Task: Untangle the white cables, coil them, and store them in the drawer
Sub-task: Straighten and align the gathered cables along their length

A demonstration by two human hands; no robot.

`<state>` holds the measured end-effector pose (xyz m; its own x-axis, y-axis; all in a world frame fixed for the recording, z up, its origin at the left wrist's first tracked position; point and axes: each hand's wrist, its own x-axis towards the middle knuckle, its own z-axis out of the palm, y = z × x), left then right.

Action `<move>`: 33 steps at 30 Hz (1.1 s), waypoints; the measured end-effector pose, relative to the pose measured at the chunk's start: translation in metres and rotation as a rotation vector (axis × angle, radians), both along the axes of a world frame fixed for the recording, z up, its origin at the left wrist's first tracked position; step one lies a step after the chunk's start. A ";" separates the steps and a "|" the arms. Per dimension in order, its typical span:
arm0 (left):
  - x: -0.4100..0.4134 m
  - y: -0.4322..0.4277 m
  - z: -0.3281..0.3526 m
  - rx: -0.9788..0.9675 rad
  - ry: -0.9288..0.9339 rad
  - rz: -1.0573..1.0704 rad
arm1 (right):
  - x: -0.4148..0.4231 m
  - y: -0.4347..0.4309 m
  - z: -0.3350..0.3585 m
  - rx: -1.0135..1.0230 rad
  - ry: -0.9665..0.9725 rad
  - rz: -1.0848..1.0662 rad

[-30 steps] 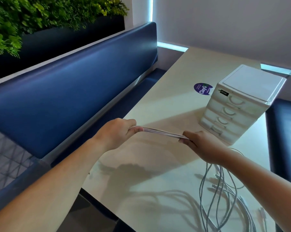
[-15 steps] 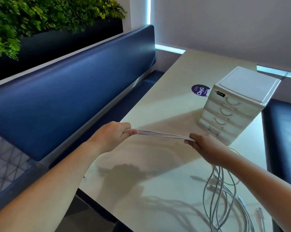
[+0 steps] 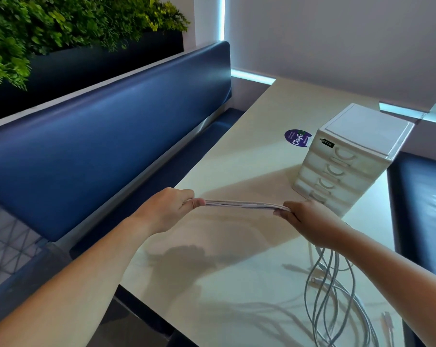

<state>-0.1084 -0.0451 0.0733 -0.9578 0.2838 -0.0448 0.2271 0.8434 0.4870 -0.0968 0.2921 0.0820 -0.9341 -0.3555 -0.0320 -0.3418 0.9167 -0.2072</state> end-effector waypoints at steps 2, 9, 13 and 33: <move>0.003 0.002 -0.002 0.017 -0.014 0.003 | 0.000 0.002 0.000 -0.015 -0.029 -0.006; 0.008 0.009 -0.014 0.003 -0.111 -0.017 | -0.001 0.004 0.000 -0.078 -0.066 -0.048; 0.001 0.013 -0.008 -0.051 -0.200 0.010 | 0.001 0.006 0.005 -0.075 -0.065 -0.044; -0.006 0.107 0.042 -0.005 0.110 -0.212 | -0.003 -0.027 0.035 -0.075 0.092 0.097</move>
